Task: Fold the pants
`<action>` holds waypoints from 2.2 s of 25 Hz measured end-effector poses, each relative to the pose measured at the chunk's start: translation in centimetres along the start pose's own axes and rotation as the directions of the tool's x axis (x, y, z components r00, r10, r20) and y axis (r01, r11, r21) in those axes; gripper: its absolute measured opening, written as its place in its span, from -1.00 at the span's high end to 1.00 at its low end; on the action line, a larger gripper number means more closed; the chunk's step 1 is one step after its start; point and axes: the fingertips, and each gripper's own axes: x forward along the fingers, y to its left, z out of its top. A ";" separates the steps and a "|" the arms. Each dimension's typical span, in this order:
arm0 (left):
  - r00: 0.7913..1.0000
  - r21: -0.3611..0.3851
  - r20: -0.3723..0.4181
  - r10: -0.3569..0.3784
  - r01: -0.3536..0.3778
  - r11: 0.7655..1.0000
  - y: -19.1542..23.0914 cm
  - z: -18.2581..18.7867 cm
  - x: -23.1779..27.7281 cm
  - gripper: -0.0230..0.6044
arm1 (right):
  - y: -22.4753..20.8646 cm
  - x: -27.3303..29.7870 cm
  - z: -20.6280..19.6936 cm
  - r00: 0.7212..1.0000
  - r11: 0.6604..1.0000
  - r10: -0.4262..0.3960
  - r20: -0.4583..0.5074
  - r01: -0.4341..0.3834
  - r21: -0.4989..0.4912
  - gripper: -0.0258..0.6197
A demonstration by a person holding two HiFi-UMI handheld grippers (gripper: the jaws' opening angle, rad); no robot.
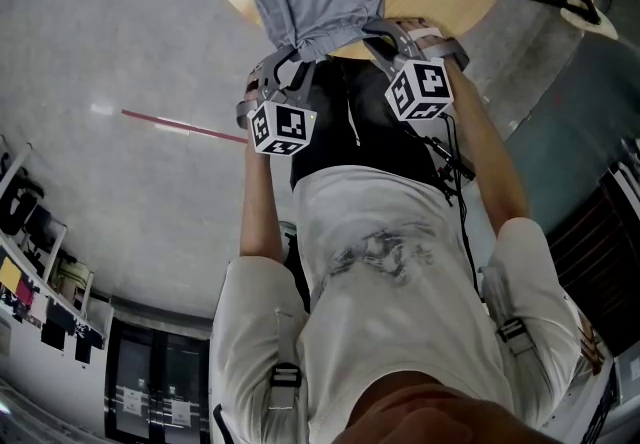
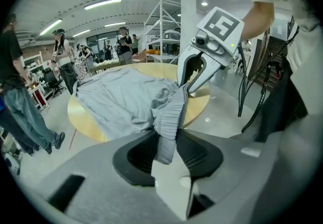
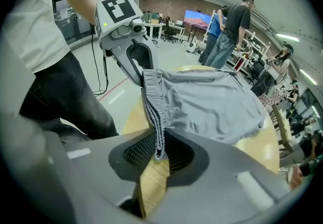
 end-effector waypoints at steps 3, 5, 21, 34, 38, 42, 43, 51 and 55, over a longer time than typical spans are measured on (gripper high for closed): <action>1.000 -0.032 0.006 -0.024 0.024 0.999 -0.1 0.3 -0.2 0.52 | 0.0 -0.2 0.0 1.000 1.000 0.007 -0.004 -0.007 0.008 0.73; 0.999 -0.047 0.011 -0.033 0.034 0.998 -0.2 0.6 -0.3 0.53 | 0.0 -0.5 0.0 1.000 1.000 0.006 -0.002 -0.006 0.014 0.73; 0.999 -0.096 0.024 -0.036 0.038 0.995 -2.2 3.4 -3.8 0.54 | 1.4 -5.3 1.1 0.999 1.000 0.021 0.041 -0.022 0.011 0.74; 1.000 -0.169 0.023 -0.001 0.005 0.986 -3.4 6.4 -6.2 0.54 | 1.2 -8.6 1.5 0.993 0.997 0.051 0.107 -0.057 0.051 0.73; 1.000 -0.178 0.020 0.018 -0.014 0.984 -3.0 7.3 -6.6 0.54 | 0.5 -9.3 1.9 0.990 0.997 0.060 0.129 -0.066 0.042 0.73; 0.999 -0.180 0.027 0.030 -0.025 0.983 -2.5 8.4 -6.8 0.54 | -0.4 -9.8 2.0 0.988 0.997 0.068 0.137 -0.071 0.019 0.73; 0.999 -0.182 0.030 0.031 -0.025 0.983 -2.3 8.6 -6.8 0.54 | -0.7 -9.9 2.0 0.988 0.997 0.068 0.138 -0.071 0.016 0.73; 0.998 -0.189 0.059 0.032 -0.020 0.982 -0.2 10.5 -6.3 0.54 | -3.8 -10.2 2.2 0.989 0.998 0.056 0.134 -0.057 0.006 0.73; 0.998 -0.189 0.067 0.020 -0.007 0.982 1.2 11.1 -6.2 0.54 | -5.2 -10.1 2.7 0.991 0.998 0.053 0.126 -0.056 0.015 0.73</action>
